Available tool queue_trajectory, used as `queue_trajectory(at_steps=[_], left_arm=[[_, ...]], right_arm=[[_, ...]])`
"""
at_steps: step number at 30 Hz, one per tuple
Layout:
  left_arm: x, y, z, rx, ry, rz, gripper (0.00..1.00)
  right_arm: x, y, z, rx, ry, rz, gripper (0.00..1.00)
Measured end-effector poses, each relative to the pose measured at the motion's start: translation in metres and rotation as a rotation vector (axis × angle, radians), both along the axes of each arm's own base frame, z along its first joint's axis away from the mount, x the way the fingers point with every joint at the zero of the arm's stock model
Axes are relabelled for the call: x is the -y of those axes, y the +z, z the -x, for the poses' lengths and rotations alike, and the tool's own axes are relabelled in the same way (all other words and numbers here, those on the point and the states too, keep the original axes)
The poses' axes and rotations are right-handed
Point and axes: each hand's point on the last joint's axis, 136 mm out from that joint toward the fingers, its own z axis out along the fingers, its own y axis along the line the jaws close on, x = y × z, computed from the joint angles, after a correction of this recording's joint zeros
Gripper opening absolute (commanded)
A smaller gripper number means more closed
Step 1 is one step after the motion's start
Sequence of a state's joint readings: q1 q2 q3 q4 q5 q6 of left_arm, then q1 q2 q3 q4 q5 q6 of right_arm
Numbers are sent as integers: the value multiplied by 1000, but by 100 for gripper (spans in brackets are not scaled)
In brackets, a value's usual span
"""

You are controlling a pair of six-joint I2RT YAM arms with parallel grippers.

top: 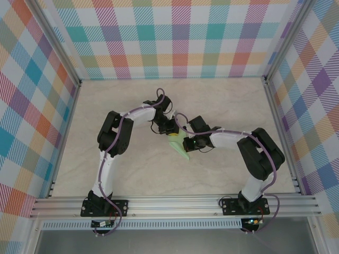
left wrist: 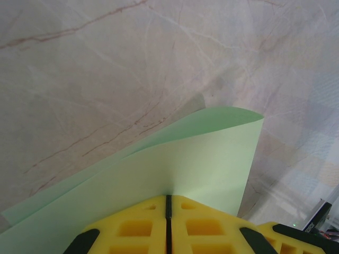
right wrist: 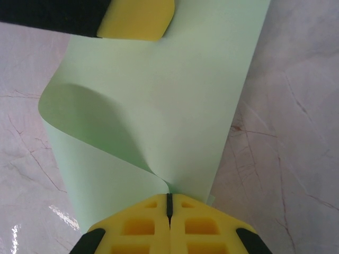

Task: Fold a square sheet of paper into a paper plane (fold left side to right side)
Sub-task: Third fold the triangle at the center of the table.

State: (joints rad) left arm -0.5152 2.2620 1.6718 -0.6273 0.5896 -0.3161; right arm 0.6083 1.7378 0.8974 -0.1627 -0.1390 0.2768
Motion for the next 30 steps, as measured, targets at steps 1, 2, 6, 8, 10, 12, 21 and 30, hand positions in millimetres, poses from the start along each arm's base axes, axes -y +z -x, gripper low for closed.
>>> queue_trajectory(at_steps=[1,2,6,8,10,12,21,30], left_arm=[[0,0,0,0,0,0,8],[0,0,0,0,0,0,8],[0,0,0,0,0,0,8],[0,0,0,0,0,0,8],[0,0,0,0,0,0,8],[0,0,0,0,0,0,8],[0,0,0,0,-1,0,8],[0,0,0,0,-1,0,8]], right_arm=[[0,0,0,-1,0,1,0],[0,0,0,-1,-1,2,0],[1,0,0,-1,-2,4,0],[1,0,0,0,-3,8,0],[2,1,0,-1,-4,10,0],[2,1,-1,0,-5,13,0],[3,1,0,-1,-7,18,0],[2,5,-3,4,-5,19,0]])
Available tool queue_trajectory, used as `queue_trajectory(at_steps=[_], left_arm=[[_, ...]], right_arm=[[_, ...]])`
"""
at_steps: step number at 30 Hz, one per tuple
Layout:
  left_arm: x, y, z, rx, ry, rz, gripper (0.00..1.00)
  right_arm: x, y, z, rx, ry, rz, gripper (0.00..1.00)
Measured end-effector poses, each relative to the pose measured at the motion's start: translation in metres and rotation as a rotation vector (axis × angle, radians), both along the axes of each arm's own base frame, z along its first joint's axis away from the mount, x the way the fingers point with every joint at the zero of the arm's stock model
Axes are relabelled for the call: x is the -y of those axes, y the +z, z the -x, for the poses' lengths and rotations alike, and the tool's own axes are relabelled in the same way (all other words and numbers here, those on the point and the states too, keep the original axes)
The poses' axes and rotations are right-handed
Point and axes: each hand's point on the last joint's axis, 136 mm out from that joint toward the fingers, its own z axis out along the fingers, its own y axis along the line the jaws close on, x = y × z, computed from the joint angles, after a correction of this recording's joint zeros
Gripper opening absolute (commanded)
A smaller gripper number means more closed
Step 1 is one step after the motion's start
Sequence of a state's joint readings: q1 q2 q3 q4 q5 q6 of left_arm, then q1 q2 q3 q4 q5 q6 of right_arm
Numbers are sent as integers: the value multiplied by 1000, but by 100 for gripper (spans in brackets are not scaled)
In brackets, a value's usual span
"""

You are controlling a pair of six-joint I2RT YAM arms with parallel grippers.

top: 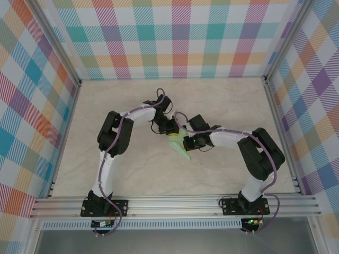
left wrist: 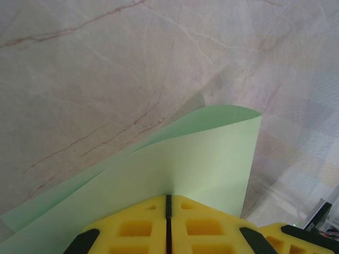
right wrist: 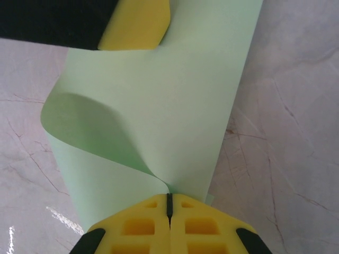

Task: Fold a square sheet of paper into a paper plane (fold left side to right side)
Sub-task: Third fold the triangle at the center of the table.

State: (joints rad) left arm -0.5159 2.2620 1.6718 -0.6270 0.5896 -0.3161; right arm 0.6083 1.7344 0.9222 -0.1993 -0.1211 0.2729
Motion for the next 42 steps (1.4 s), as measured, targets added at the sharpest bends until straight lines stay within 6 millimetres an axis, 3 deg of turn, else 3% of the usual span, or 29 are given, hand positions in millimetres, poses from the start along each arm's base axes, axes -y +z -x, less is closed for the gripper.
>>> queue_trajectory(at_steps=[25,36,42], left_arm=[[0,0,0,0,0,0,9],[1,4,-1,14,-19,6,21],[-1,28,-19,40,-3,24,28]], right_arm=[[0,-4,-1,-9,-2,11,0],[0,-5,-1,-13,3,14,0],[0,-5,0,-16,5,11,0]])
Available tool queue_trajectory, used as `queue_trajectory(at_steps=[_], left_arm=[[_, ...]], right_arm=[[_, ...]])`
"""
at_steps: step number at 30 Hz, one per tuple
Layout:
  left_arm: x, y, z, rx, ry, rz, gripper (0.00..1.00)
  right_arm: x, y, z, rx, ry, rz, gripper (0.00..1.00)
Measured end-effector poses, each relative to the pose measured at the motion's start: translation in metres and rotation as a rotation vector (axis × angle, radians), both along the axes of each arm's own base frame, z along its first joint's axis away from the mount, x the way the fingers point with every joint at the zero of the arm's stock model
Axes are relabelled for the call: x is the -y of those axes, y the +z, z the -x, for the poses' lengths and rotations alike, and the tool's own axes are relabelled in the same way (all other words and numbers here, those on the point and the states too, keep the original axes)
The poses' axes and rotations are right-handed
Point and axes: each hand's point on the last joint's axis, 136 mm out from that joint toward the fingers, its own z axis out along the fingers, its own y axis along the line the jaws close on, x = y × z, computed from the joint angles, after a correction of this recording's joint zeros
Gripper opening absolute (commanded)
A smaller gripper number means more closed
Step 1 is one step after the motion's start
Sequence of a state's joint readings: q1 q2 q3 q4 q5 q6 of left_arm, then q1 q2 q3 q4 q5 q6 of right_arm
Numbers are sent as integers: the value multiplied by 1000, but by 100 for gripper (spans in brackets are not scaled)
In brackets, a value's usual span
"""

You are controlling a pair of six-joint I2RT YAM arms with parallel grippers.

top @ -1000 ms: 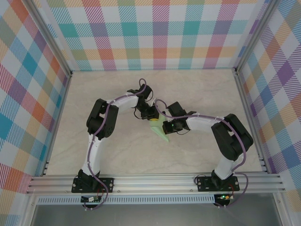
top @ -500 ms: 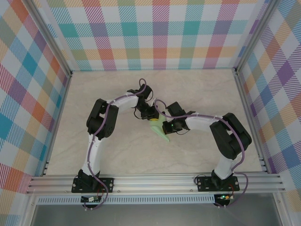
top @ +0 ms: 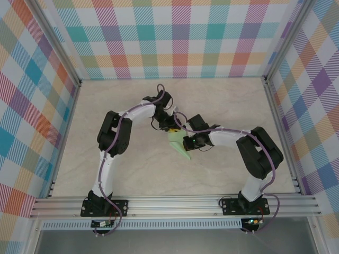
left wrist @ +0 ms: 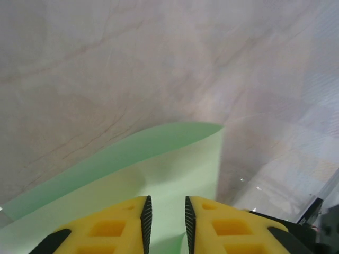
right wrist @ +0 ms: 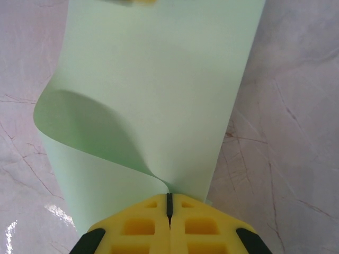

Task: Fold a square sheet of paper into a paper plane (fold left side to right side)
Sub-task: Third fold the triangle at the center of the table.

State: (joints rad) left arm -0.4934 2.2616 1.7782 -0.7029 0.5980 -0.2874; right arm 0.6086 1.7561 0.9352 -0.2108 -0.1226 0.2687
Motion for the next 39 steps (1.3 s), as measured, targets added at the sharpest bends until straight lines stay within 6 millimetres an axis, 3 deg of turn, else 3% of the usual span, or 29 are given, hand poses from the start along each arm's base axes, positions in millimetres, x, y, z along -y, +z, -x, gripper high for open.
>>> queue_trajectory(at_steps=[3,7,15,24,31,39], left_arm=[[-6,14,-17,32,25,23,25],[-21,26,-22,48,53,34,16],[-33,41,36,-24,56,113,10],[-6,30,76,-101,-5,164,10],[6,21,81,-108,-16,169,10],[4,-6,88,-157,-11,134,10]], right_arm=[[-1,0,1,-3,4,-4,0],[-2,0,1,-5,6,-7,0],[-2,0,1,-1,15,-4,0],[-2,0,1,1,19,-4,0],[-2,0,2,1,20,-3,0],[-2,0,2,1,21,-3,0]])
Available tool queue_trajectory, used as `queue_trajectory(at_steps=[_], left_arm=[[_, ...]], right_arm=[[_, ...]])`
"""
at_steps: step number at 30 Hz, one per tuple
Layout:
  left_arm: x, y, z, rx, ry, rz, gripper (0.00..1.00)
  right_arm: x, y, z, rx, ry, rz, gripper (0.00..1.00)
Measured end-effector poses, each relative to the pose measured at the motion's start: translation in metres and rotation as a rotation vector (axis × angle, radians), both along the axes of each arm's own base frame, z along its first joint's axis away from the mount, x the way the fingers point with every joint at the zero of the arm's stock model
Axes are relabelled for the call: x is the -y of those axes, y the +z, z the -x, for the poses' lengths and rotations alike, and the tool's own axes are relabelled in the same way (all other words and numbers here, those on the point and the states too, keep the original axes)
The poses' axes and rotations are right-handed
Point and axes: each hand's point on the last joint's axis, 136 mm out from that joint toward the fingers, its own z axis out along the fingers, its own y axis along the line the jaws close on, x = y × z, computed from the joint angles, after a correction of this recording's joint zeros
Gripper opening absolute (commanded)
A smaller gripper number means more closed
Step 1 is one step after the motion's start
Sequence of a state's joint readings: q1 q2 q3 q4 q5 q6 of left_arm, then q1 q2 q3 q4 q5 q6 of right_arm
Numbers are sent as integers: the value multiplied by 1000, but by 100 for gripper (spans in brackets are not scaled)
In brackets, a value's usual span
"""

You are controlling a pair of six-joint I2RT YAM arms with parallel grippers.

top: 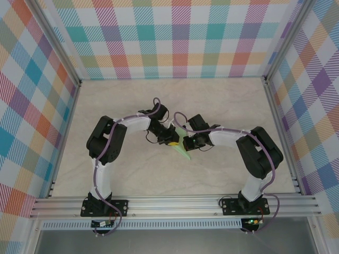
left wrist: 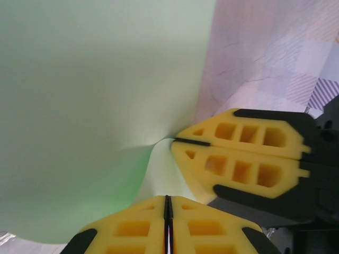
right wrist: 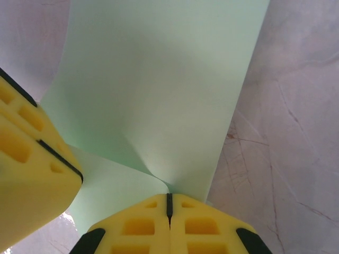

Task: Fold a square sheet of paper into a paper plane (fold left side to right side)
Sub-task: Third fold the triangle at the center of the table.

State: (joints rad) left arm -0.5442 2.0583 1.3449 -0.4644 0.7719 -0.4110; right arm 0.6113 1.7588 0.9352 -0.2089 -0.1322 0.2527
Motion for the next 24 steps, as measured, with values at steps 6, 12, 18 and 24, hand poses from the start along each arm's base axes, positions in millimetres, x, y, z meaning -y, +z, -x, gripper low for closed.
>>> queue_trajectory(at_steps=[6,12,18,24], left_arm=[[-5,-9,7,-18,0,-24,10],[-6,-13,8,-21,2,-35,10],[-9,-22,11,-31,2,-54,10],[-10,-24,11,-25,-1,-53,9]], right_arm=[[0,0,0,1,3,1,0],[0,0,0,2,5,1,0],[0,0,0,2,5,1,0],[-1,0,0,0,5,-1,4]])
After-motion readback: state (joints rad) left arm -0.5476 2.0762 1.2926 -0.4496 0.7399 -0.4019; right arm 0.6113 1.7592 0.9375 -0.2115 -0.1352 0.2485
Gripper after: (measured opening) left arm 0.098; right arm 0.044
